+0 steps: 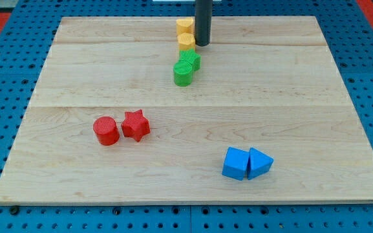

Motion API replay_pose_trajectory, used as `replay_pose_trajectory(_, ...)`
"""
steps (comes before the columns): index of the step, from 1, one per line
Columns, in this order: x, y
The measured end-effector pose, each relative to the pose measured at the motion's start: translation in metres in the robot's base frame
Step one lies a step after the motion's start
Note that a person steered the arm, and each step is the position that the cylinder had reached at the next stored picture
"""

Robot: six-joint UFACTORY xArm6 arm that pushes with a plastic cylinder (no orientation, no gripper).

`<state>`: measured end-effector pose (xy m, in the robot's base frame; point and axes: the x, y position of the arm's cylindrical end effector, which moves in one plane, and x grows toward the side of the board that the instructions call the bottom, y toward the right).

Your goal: Point your arm to the blue triangle

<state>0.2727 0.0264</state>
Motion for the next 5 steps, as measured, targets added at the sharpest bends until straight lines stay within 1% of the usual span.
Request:
replay_pose_trajectory(1,0.000,0.024)
replay_pose_trajectory(2,0.080,0.103)
replay_pose_trajectory(3,0.187,0.186)
replay_pose_trajectory(4,0.309,0.211)
replay_pose_trajectory(5,0.333,0.128)
